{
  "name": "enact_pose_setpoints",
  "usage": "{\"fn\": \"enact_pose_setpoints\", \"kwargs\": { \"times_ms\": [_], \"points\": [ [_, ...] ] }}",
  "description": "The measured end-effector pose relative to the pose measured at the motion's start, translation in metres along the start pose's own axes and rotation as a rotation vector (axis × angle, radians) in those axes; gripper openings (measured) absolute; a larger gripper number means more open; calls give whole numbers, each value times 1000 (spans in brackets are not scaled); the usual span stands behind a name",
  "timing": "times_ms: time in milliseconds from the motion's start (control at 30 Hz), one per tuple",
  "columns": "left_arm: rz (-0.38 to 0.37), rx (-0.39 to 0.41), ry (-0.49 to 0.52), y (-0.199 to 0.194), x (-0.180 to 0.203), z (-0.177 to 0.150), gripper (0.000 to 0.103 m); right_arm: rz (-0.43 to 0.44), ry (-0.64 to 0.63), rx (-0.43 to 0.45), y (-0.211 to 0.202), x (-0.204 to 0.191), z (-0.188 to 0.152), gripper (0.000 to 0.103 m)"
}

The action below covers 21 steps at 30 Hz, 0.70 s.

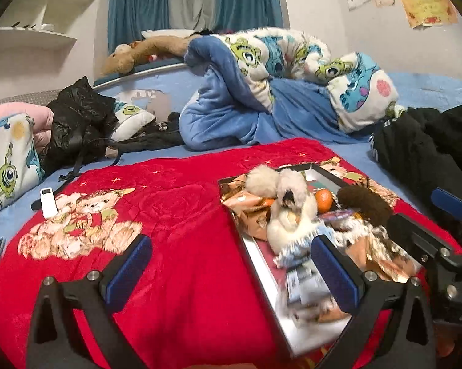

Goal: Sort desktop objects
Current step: 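Open both grippers releasing the fuzzy strip and keychain into the tray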

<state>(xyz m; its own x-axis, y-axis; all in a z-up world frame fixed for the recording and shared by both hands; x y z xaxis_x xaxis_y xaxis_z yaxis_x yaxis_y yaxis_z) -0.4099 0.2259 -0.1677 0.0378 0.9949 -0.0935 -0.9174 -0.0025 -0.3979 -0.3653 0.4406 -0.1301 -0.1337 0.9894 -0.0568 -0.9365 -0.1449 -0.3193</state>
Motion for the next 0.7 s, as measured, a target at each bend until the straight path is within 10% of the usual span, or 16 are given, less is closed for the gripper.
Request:
{"fn": "enact_pose_setpoints", "kwargs": {
  "times_ms": [233,700],
  "points": [
    [-149,-56,66,6,30,-21,103,-157,56,45,-32,19,-15,103],
    [-133,-70,80,13,36,-22,103,-220,15,-5,-23,20,-21,103]
  ]
}}
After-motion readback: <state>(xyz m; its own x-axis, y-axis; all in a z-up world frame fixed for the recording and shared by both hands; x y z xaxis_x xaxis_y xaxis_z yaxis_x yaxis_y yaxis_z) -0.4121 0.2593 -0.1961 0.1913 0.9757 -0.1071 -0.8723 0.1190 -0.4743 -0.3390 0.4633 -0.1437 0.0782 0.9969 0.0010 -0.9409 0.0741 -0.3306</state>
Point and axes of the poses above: each gripper's, at about its wrist camera, not at the fingertips, and y roughly the way its jaws point, x to its right, z to its top, the point moved 9 cm from there along y, roughly the way its jaws point, and after that the axes turned 5 degrees about z, right-handed, at the moved point
